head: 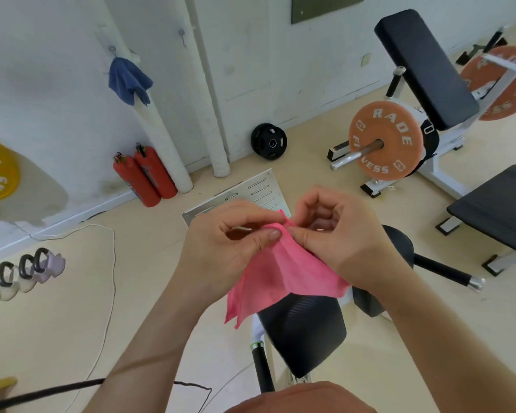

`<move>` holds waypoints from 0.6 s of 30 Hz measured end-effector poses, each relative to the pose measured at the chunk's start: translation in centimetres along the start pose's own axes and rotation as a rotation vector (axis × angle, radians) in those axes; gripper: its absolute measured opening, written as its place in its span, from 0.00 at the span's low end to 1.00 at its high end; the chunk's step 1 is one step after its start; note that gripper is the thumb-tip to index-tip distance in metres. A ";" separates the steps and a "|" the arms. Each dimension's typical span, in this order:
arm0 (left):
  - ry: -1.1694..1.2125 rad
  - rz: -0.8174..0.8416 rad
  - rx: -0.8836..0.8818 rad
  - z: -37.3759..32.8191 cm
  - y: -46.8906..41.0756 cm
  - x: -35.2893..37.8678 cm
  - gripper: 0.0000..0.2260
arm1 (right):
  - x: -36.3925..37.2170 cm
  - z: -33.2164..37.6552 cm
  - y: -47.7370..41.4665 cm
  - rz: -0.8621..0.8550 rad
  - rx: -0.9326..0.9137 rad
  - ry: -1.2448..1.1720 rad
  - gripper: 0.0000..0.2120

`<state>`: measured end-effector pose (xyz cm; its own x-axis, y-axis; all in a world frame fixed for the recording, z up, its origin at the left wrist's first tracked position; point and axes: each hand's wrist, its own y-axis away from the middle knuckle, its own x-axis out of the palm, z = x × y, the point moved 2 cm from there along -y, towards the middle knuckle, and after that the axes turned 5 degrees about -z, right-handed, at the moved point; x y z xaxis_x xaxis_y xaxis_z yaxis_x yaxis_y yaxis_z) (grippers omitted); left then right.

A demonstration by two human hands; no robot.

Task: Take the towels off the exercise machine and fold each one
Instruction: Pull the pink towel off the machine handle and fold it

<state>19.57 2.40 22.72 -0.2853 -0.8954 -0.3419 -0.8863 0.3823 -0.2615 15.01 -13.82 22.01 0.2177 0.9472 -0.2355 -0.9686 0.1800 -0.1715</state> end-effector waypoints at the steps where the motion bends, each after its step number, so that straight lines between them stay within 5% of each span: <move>1: 0.030 0.000 -0.051 -0.1 -0.1 0.0 0.16 | -0.1 0.3 0.0 0.018 -0.024 0.025 0.11; 4: 0.067 0.100 -0.167 -0.2 -0.3 -0.2 0.23 | -0.5 1.4 0.0 0.095 -0.100 0.122 0.10; 6: -0.001 0.153 -0.131 -0.4 -0.5 -0.4 0.16 | -0.8 2.0 -0.2 0.155 -0.129 0.181 0.09; 11: -0.075 -0.013 -0.049 -0.7 -0.6 -0.9 0.07 | -2.3 3.4 -0.8 0.316 -0.174 0.455 0.04; 14: -0.086 -0.080 -0.030 -0.5 -0.5 -1.6 0.08 | -4.1 3.0 -1.7 0.533 -0.127 0.772 0.14; 18: -0.109 -0.120 0.003 -0.5 -0.4 -2.5 0.09 | -5.3 2.4 -2.1 0.723 0.004 0.844 0.33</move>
<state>20.46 4.36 24.13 -0.1365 -0.9046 -0.4039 -0.9105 0.2752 -0.3087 15.61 -18.61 25.91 -0.3880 0.3446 -0.8548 -0.9005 -0.3392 0.2720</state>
